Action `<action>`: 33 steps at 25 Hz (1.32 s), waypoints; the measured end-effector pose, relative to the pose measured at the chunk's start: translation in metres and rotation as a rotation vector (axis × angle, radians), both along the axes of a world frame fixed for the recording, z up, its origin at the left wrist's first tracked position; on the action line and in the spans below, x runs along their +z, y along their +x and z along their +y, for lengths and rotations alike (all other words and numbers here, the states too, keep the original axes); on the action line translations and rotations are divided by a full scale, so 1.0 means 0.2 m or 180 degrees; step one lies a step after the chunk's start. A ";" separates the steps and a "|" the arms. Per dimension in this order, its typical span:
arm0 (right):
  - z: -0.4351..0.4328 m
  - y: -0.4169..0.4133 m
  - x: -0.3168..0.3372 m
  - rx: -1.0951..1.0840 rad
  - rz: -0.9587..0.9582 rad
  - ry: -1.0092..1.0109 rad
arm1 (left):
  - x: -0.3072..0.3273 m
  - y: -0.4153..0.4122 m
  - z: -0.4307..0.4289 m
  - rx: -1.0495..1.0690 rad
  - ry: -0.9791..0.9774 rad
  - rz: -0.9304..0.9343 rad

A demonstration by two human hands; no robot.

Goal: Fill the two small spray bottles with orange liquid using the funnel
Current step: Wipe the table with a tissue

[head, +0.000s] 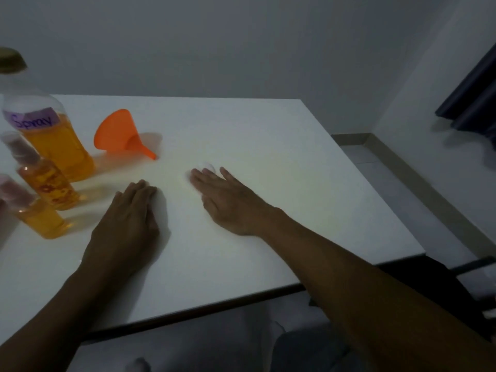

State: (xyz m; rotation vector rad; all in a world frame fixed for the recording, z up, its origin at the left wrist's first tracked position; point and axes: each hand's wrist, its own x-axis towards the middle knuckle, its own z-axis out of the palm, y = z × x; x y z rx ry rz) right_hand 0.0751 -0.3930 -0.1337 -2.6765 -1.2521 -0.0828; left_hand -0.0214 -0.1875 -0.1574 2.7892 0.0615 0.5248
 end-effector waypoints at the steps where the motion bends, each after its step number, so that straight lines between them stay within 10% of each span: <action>1: -0.09 0.00 0.01 0.0059 0.0041 0.0019 | 0.00 0.00 0.01 0.0009 -0.0016 0.0013; 13: -0.49 0.31 0.09 -0.2315 0.0484 0.0065 | -0.02 0.03 -0.02 0.0077 0.0082 -0.0043; 19: 0.18 0.17 0.03 -0.0731 0.0638 -0.0058 | 0.00 0.05 -0.01 0.0104 0.0064 0.0032; 25: -0.35 -0.02 0.03 0.0254 0.0627 -0.0145 | -0.01 0.04 -0.02 0.0044 0.0132 0.0015; 33: -0.75 0.32 0.09 -0.2975 0.0500 -0.0091 | 0.01 0.05 -0.04 0.0021 0.0215 0.0169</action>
